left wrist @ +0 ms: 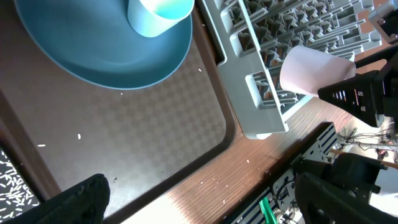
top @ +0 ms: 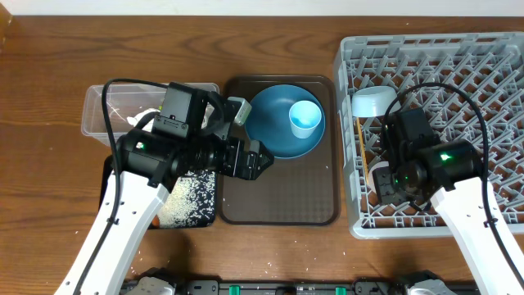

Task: Sort waste into correct bins and load items into the dishwasher rack
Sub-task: 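Lower the cup upside down into the rack with the right gripper, then move the left gripper to the light-blue cup and grasp it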

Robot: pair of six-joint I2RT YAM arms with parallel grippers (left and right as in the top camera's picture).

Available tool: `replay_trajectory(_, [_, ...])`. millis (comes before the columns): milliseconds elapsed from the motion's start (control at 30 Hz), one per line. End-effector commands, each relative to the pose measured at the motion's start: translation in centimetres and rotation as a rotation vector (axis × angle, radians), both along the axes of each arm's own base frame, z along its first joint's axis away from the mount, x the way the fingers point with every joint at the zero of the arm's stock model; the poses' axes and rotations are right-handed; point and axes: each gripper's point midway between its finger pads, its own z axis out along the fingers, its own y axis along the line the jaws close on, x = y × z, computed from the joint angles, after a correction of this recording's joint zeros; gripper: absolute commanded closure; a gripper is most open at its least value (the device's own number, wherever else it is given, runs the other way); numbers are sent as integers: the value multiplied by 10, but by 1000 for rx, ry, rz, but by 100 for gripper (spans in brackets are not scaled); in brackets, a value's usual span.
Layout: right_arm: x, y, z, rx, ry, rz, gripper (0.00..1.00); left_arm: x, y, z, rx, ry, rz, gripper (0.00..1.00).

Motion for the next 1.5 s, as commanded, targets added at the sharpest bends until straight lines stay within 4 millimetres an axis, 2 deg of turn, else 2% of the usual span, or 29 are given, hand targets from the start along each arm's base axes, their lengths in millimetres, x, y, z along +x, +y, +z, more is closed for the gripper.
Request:
replay_trajectory(0, [-2,2,-2,3,7,-9,44,0,1,3,4,-14,2,3])
replay_trajectory(67, [-3,2,-2,6,10,-9,37,0,1,3,4,-14,2,3])
replay_trajectory(100, [-3,3,-2,9,11,-8,29,1,1,3,5,-14,2,3])
replay_trajectory(200, [-3,3,-2,9,12,-8,20,1,1,3,5,-14,2,3])
replay_trajectory(267, [-3,3,-2,9,12,-8,16,1,1,3,5,-14,2,3])
replay_trajectory(467, [-3,3,-2,9,12,-8,12,0,1,3,4,-14,2,3])
replay_trajectory(533, [-3,3,-2,9,11,-9,1,0,1,3,4,-14,2,3])
replay_trajectory(1233, [-2,3,-2,10,8,-8,1,0,1,3,4,-14,2,3])
replay_trajectory(1400, [-2,3,-2,9,7,-8,1,18,-5,15,-32,-102,8,3])
replay_trajectory(1467, [-2,3,-2,10,8,-8,1,22,-9,18,-57,-86,49,3])
